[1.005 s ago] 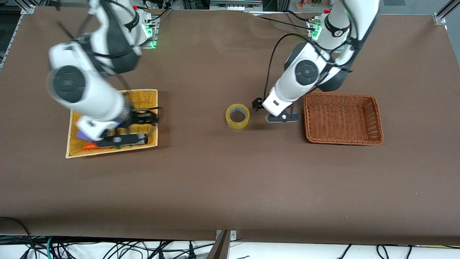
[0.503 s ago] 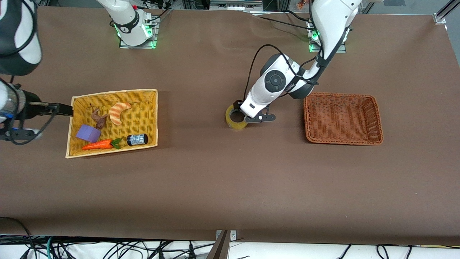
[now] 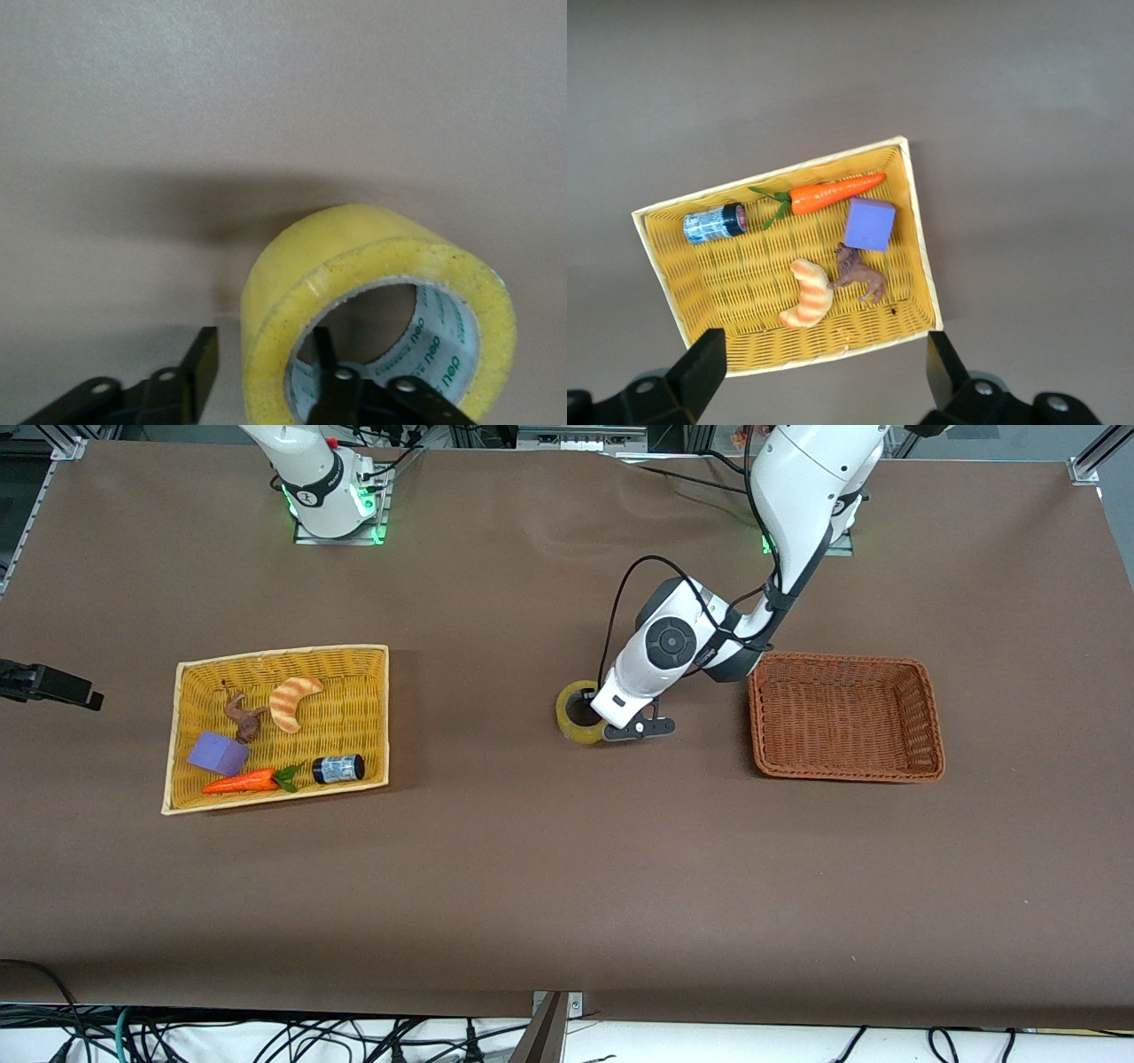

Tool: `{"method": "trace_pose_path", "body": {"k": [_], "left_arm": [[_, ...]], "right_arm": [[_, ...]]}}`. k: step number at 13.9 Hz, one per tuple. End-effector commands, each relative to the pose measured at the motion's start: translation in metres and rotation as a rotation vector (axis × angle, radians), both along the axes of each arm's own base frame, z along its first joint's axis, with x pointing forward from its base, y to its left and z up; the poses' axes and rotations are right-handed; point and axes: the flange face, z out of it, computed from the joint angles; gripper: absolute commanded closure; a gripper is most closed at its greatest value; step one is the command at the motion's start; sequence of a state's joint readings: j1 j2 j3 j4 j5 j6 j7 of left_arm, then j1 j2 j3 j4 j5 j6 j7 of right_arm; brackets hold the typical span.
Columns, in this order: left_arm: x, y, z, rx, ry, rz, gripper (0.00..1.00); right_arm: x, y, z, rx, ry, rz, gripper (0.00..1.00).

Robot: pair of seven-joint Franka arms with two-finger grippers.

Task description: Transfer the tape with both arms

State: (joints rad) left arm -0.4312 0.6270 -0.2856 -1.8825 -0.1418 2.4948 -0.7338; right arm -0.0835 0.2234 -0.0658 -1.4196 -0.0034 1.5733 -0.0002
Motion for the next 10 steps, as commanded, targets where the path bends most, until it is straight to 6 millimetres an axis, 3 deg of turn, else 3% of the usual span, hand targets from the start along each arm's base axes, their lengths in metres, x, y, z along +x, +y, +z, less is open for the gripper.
{"method": "trace_pose_path", "body": {"k": [1,4,6,10], "left_arm": [[0.006,-0.004,0.006,-0.003,-0.016,-0.003,1.00],[0.018,0.017,0.035,0.038,-0.018,-0.050,1.00],[0.033,0.046,0.076,0.053,-0.010,-0.058,1.00],[0.054,0.159,0.162,0.065,-0.004,-0.224,1.00]], "right_arm": [[-0.029,0.027,0.006,-0.038,-0.018,-0.129,0.00],[-0.050,0.030,0.034,-0.031,-0.051,-0.149,0.00],[-0.058,0.032,0.033,-0.029,-0.029,-0.115,0.00],[-0.054,0.032,0.020,-0.023,0.016,-0.093,0.00]]}}
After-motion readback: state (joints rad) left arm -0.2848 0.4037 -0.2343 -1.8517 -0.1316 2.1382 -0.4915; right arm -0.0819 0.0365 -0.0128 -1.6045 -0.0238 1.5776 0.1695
